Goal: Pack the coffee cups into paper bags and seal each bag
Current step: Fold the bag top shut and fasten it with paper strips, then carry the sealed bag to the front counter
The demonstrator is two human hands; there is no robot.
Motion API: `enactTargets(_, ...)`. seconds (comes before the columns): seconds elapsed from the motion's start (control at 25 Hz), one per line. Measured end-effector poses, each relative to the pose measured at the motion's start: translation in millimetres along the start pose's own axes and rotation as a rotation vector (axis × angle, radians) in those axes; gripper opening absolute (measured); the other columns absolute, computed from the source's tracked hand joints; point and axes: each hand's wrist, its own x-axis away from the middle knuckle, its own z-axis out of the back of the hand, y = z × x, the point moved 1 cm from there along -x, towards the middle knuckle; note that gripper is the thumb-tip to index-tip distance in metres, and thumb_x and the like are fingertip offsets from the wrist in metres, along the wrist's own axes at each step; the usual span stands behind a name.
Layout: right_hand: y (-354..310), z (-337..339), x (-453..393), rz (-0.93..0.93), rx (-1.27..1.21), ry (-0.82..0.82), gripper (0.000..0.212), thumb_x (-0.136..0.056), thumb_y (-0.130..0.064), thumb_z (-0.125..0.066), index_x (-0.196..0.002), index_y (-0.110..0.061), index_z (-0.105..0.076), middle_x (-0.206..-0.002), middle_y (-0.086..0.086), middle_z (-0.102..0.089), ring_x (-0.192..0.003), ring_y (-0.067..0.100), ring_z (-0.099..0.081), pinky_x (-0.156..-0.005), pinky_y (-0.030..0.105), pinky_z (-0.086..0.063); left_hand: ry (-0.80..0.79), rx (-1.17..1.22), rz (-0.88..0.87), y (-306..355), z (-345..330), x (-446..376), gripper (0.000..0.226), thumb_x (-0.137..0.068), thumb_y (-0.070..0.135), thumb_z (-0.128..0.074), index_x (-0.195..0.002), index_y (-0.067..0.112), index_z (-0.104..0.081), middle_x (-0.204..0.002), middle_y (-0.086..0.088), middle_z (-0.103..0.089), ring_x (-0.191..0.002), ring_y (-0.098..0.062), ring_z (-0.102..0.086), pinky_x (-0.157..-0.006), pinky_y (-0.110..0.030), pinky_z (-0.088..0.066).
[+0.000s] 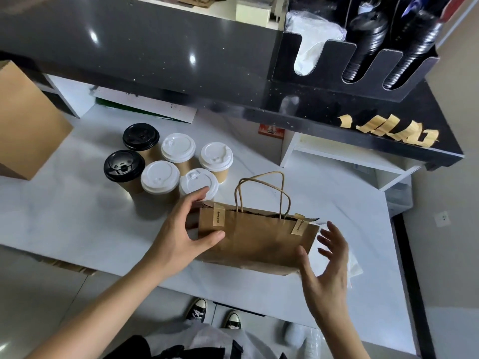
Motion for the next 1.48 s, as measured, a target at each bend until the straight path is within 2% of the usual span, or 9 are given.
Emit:
enactTargets(0.12,16,-3,7,-0.054,-0.063,-0.174,0.089,-0.083,-0.059,-0.069,-0.158,-0.045,-0.021,-0.155,-0.016,-0.041,-0.141,0.008,-0.046,-0.112,0.042,-0.044,0.045,0.121,0.088,-10,-9,16,0.089,-0.07,0.035,-0.091,-0.145,0.045,-0.042,-0.138,0.016,-0.059,-0.128,-0.008,-0.058,-0.104,-0.034,-0.052)
enactTargets(0.24,24,-5,9,-0.129,-0.077,-0.273,0.099,-0.076,-0.075,-0.069,-0.157,-0.054,-0.016,-0.157,-0.023,-0.039,-0.139,0.004,-0.048,-0.112,0.05,-0.046,0.074,0.243,0.144,-16,-19,31,0.085,-0.066,0.041,-0.09,-0.139,0.048,-0.046,-0.137,0.013,-0.061,-0.126,-0.013,-0.062,-0.102,-0.047,-0.054)
enactTargets(0.48,28,2,11,-0.101,-0.029,-0.503,0.094,-0.083,-0.072,-0.067,-0.159,-0.045,-0.018,-0.149,-0.017,-0.053,-0.134,0.004,-0.054,-0.109,0.048,-0.048,0.1,0.23,0.173,-20,-38,47,0.088,-0.068,0.058,-0.087,-0.143,0.048,-0.041,-0.136,0.015,-0.062,-0.122,-0.01,-0.064,-0.098,-0.035,-0.051)
enactTargets(0.6,23,5,11,-0.1,-0.056,-0.512,0.087,-0.085,-0.069,-0.067,-0.156,-0.043,-0.024,-0.146,-0.016,-0.055,-0.134,0.005,-0.054,-0.11,0.049,-0.046,0.11,0.218,0.163,-17,-37,53,0.09,-0.068,0.063,-0.086,-0.144,0.048,-0.04,-0.134,0.017,-0.063,-0.121,-0.009,-0.064,-0.097,-0.034,-0.05)
enactTargets(0.8,10,12,14,-0.077,-0.052,-0.442,0.086,-0.079,-0.076,-0.062,-0.153,-0.051,-0.027,-0.132,-0.028,-0.061,-0.124,-0.002,-0.058,-0.104,0.042,-0.052,0.163,0.178,0.127,-5,-27,68,0.093,-0.073,0.059,-0.085,-0.15,0.043,-0.036,-0.138,0.015,-0.062,-0.129,-0.015,-0.059,-0.109,-0.05,-0.045)
enactTargets(1.04,-24,18,11,0.005,-0.063,-0.383,0.083,-0.076,-0.073,-0.061,-0.15,-0.059,-0.026,-0.119,-0.03,-0.066,-0.109,-0.008,-0.061,-0.086,0.026,-0.051,0.238,0.198,0.044,29,-9,81,0.082,-0.076,0.054,-0.085,-0.144,0.041,-0.041,-0.131,0.007,-0.068,-0.126,-0.017,-0.062,-0.107,-0.045,-0.044)
enactTargets(1.16,-50,15,3,0.033,-0.087,-0.401,0.081,-0.076,-0.078,-0.056,-0.149,-0.062,-0.025,-0.123,-0.02,-0.068,-0.104,-0.006,-0.062,-0.085,0.03,-0.05,0.279,0.199,0.023,42,0,90,0.075,-0.077,0.051,-0.083,-0.14,0.038,-0.044,-0.127,0.004,-0.068,-0.124,-0.019,-0.061,-0.102,-0.04,-0.046)
enactTargets(1.36,-89,-11,-3,0.123,-0.061,-0.524,0.072,-0.077,-0.08,-0.049,-0.143,-0.056,-0.034,-0.126,-0.02,-0.062,-0.109,0.004,-0.062,-0.088,0.037,-0.053,0.416,0.282,0.034,51,24,105,0.073,-0.076,0.041,-0.082,-0.14,0.039,-0.047,-0.127,0.003,-0.067,-0.123,-0.012,-0.059,-0.085,-0.013,-0.05)
enactTargets(1.48,-115,-35,-1,0.172,-0.088,-0.563,0.068,-0.075,-0.08,-0.049,-0.138,-0.058,-0.036,-0.132,-0.027,-0.051,-0.111,0.002,-0.06,-0.086,0.029,-0.05,0.498,0.287,0.045,54,47,119,0.074,-0.074,0.044,-0.081,-0.14,0.044,-0.046,-0.128,0.007,-0.067,-0.122,-0.008,-0.059,-0.084,-0.014,-0.049)
